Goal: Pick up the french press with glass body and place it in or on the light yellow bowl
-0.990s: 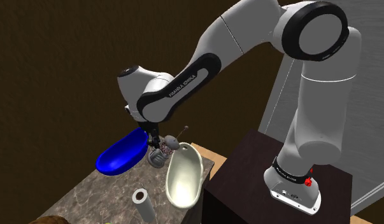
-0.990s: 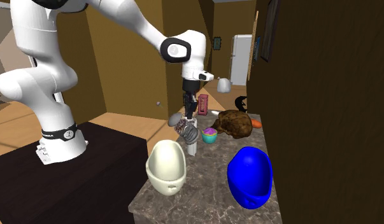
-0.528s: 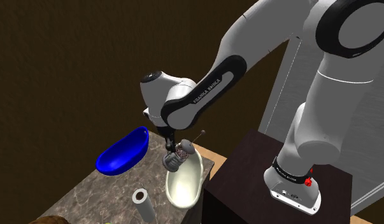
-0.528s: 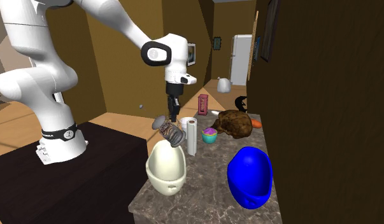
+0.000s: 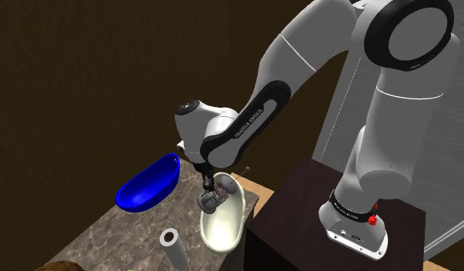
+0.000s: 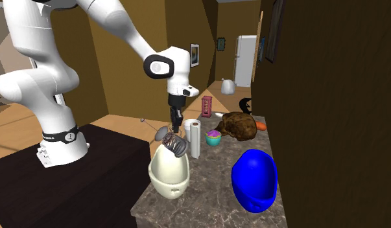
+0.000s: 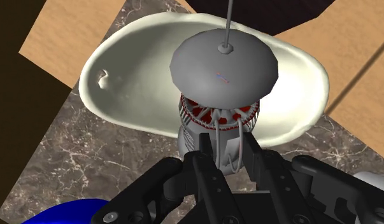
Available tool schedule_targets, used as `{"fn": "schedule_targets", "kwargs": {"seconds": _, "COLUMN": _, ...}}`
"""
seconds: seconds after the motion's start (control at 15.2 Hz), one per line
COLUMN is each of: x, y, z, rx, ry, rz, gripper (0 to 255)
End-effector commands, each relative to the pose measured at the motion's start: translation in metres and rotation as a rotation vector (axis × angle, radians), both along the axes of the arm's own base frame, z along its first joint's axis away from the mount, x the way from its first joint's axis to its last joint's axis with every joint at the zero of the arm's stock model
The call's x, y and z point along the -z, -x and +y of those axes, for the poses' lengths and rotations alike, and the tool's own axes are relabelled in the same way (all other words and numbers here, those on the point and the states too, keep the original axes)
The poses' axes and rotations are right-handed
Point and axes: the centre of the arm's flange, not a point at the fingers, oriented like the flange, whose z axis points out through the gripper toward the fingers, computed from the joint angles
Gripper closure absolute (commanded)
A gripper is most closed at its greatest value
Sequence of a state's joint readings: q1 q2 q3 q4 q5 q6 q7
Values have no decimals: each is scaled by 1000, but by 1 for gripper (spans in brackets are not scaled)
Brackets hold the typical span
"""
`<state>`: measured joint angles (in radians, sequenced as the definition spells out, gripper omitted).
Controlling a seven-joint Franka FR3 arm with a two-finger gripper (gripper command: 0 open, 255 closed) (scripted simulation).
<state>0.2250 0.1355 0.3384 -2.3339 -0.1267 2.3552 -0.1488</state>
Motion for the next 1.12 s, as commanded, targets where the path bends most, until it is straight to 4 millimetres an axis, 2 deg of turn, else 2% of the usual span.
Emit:
{"fn": "schedule_targets", "kwargs": {"seconds": 0.0, "x": 10, "y": 0, "z": 1, "rx": 0, "ry": -1, "rz": -1, "gripper": 255}}
{"fn": "schedule_targets", "kwargs": {"seconds": 0.53, "x": 15, "y": 0, "z": 1, "rx": 0, "ry": -1, "rz": -1, "gripper": 255}}
{"fn": "schedule_targets", "kwargs": {"seconds": 0.59, "x": 15, "y": 0, "z": 1, "rx": 0, "ry": -1, "rz": -1, "gripper": 0}}
{"fn": "schedule_targets", "kwargs": {"seconds": 0.92, "x": 15, "y": 0, "z": 1, "rx": 0, "ry": -1, "rz": -1, "gripper": 0}}
{"fn": "schedule_targets", "kwargs": {"seconds": 1.06, "x": -12, "y": -2, "z": 3, "rx": 0, "ry": -1, "rz": -1, "gripper": 0}}
